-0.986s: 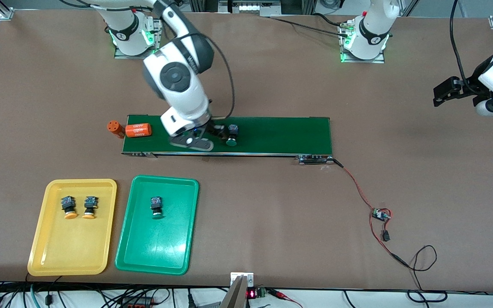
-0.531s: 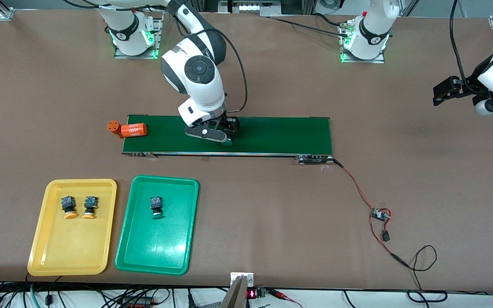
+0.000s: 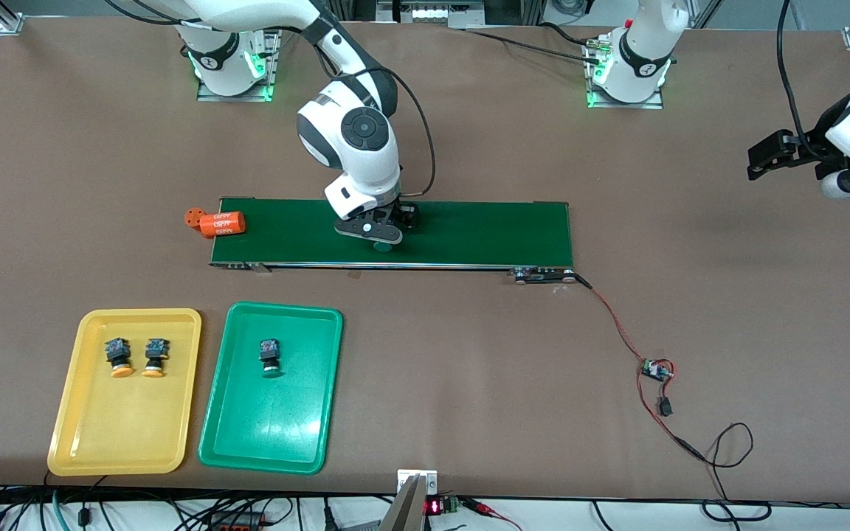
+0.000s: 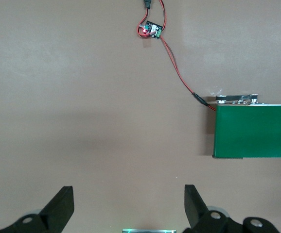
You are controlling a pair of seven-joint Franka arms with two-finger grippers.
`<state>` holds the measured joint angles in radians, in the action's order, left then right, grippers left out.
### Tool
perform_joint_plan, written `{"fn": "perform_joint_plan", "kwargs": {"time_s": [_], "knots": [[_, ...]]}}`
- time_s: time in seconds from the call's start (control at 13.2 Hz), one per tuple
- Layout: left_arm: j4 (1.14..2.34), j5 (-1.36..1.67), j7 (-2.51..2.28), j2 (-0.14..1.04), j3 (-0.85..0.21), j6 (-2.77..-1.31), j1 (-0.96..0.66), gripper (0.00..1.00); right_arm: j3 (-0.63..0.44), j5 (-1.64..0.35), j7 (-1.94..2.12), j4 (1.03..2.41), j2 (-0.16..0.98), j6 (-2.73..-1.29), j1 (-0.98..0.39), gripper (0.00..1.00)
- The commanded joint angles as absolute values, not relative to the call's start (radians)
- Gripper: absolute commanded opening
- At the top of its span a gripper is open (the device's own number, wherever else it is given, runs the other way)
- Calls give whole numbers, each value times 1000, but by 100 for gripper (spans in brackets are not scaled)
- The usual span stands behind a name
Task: Sort buttons by color to trays
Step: 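Grasp the second green button with the right gripper and lift it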
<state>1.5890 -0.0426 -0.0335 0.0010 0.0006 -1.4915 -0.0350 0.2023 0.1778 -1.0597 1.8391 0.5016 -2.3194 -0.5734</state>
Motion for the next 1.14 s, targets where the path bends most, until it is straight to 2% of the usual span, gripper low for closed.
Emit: {"fn": "perform_joint_plan", "kwargs": {"time_s": [0.0, 0.08, 0.23, 0.53, 0.61, 0.68, 1.06], "knots": [[1555, -29, -15, 14, -2, -1466, -28, 100, 203, 224, -1086, 1871, 509, -2345, -574, 91], [1554, -29, -17, 12, -2, -1468, -28, 100, 202, 229, -1085, 1871, 515, -2345, -574, 90], [1555, -29, -17, 14, 0, -1468, -28, 100, 202, 238, -1078, 1871, 520, -2347, -571, 74], [1555, -29, -14, 12, 0, -1465, -25, 100, 196, 245, -1063, 1859, 517, -2341, -560, 17], [1555, -31, -14, 12, 0, -1465, -23, 100, 192, 244, -1057, 1850, 508, -2338, -558, 11], [1555, -31, -14, 14, 0, -1465, -21, 100, 183, 239, -1052, 1836, 490, -2330, -548, 10], [1555, -29, -15, 12, 0, -1463, -20, 100, 143, 230, -890, 1692, 475, -2256, -477, 9]]}}
